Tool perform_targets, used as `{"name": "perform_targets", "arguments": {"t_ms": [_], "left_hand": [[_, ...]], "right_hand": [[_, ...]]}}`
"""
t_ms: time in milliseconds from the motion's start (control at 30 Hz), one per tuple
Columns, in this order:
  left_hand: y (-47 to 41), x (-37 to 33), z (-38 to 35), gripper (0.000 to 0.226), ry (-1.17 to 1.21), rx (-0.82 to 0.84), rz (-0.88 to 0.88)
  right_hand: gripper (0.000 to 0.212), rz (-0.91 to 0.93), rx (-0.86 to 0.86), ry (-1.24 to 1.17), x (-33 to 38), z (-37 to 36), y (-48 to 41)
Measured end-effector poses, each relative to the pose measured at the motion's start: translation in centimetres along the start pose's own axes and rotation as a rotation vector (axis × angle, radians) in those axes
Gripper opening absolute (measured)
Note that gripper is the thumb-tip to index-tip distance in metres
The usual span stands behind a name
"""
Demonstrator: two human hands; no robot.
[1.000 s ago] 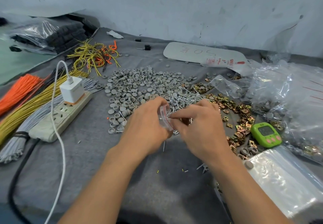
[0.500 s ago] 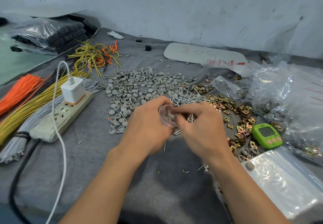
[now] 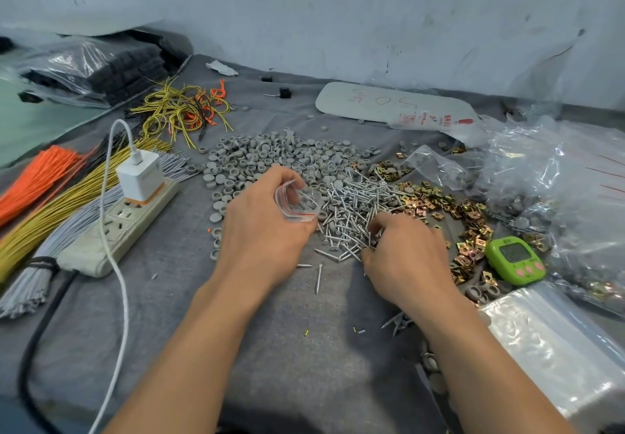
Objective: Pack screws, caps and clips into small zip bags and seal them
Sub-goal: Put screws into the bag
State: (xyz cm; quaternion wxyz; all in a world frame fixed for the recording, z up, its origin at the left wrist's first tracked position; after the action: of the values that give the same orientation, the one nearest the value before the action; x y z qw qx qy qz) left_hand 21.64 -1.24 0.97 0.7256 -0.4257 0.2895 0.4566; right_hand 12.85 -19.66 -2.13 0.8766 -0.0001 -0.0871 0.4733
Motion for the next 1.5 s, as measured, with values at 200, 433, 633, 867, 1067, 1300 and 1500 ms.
{"name": "perform_targets", "arguments": {"t_ms": [200,433,633,867,1067,1300,1500], "left_hand": [[0.0,0.1,-0.3,0.034,-0.01,0.015,0.006],[0.2,-0.2,-0.9,0.037,-0.031,0.034,-0.022],[0.4,-0.4,-1.8,0.036,-0.09,0.081,-0.064],[1.2,-1.6,-4.4,0.045,-0.097,0.261,-0.113],[0.8,-1.3,-3.7,0.04,-0.02,0.211,-0.06],[0.5,-1.2,-1.4,0.035,0.092,0.019,-0.041],[0.1,-1.0,0.4,0.037,0.073,-0.099,-0.028]], "right_hand": [[0.023,-0.05,-0.022,-0.084,-0.5,0.8,0.1],[0.016,-0.084,-0.091,-0.233,-1.0,1.6,0.4],[0.021,0.011,-0.375,-0.781,-1.3,3.8,1.0],[0.032,0.176,-0.225,-0.89,1.6,2.4,0.8],[0.032,0.162,-0.199,-0.984,1.1,2.4,0.5],[0.004,-0.021,-0.081,-0.374,-1.5,1.3,0.0],[0.021,0.013,0.039,0.02,1.0,-0.3,0.3]]}}
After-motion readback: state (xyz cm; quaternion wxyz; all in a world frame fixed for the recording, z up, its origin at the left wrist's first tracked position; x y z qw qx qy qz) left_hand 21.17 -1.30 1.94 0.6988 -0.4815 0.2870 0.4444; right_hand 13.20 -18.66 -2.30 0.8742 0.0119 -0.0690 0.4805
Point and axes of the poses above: each hand's wrist, its own y-axis away from the middle knuckle, its own z-axis out of the back of the hand, x = y × z, the point moved 9 cm from there along -y, towards the middle knuckle, and after that the axes turned 8 degrees about y, right-handed, at the moved point
